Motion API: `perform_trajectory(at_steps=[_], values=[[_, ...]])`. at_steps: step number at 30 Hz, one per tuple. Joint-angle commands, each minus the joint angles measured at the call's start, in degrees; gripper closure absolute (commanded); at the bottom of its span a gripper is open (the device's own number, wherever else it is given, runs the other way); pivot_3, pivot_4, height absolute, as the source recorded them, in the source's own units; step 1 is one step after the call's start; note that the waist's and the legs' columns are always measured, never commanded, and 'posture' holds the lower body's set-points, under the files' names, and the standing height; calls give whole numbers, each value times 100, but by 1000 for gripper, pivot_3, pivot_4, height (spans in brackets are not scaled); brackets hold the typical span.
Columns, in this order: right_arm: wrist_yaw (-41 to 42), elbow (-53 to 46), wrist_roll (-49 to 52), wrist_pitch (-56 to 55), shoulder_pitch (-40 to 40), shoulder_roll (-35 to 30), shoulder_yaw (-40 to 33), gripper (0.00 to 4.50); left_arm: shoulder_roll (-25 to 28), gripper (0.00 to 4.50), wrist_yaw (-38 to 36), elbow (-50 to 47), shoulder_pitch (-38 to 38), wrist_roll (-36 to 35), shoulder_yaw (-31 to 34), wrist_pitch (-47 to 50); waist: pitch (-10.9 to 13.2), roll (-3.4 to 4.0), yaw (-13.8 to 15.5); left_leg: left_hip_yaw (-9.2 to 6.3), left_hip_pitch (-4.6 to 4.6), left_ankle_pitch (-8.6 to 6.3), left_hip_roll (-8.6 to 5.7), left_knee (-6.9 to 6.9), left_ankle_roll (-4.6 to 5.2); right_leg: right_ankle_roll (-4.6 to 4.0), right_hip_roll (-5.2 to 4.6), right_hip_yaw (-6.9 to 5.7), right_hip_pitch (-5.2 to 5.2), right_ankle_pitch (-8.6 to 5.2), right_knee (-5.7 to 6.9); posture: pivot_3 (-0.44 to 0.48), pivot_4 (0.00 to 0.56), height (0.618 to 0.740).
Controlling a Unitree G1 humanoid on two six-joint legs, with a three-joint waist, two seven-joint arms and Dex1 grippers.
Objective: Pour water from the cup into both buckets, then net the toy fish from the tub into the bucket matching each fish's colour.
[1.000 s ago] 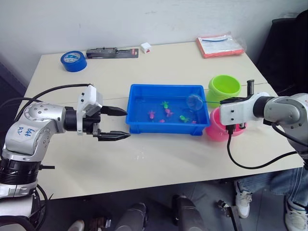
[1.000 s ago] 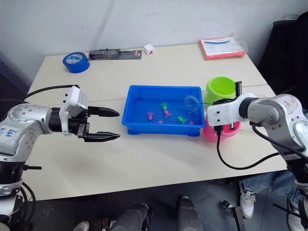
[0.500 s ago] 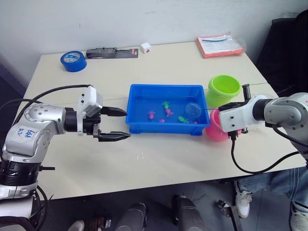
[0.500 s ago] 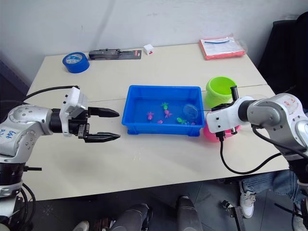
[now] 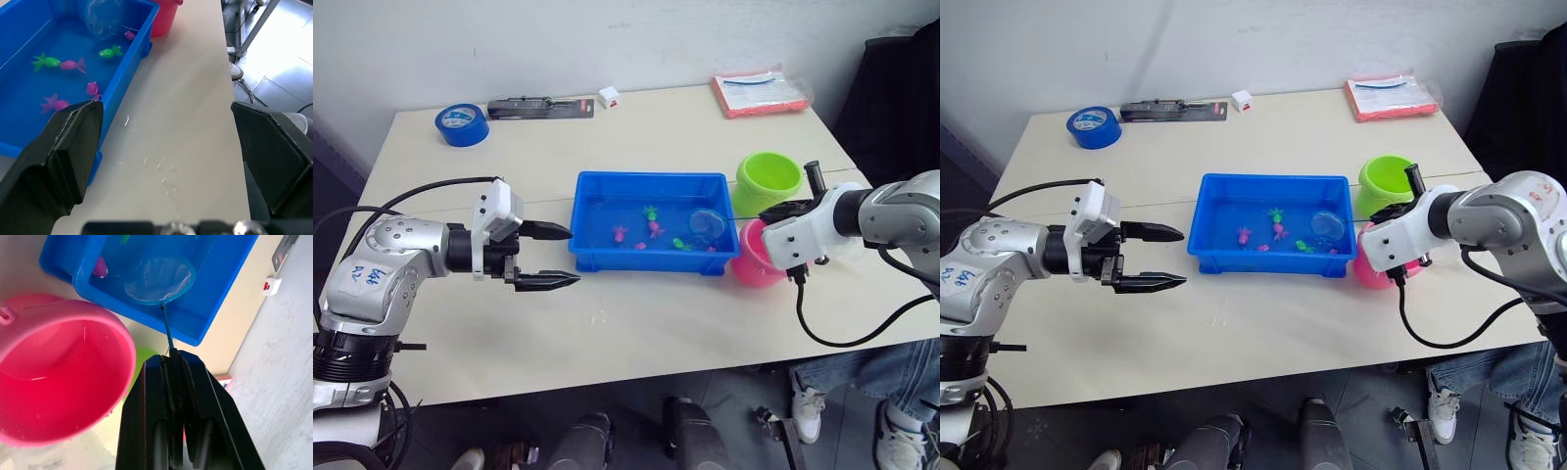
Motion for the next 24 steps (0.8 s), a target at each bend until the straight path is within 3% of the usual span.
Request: perform_trajectory(at_steps=[1, 16, 21, 24], values=[[185, 22, -3, -354, -236, -116, 60, 3725, 9, 0, 45, -230, -4, -131, 206, -39, 0, 0, -7, 0, 0, 0, 0, 0, 0, 0, 0, 0, 0, 0, 0, 0, 150, 740], [1018, 405, 123, -927, -699, -83, 480, 3725, -64, 0, 272, -465, 167, -249, 284, 5, 0, 0, -35, 1, 0, -1, 1, 1, 1, 0, 1, 1, 0, 0, 1, 0, 150, 740], [1613, 241, 729, 98, -614, 208, 463, 3725, -106, 0, 400, -589, 283, -284, 333, 6, -1, -1, -20, 1, -1, -3, 1, 6, 4, 0, -1, 0, 4, 0, 2, 0, 150, 740], [1868, 270, 1134, 1375, -705, 585, 380, 3725, -83, 0, 500, -720, 432, -334, 408, 39, -1, -2, -34, 0, 0, -3, 4, 8, 3, -2, 0, 1, 4, 1, 2, 0, 150, 740]])
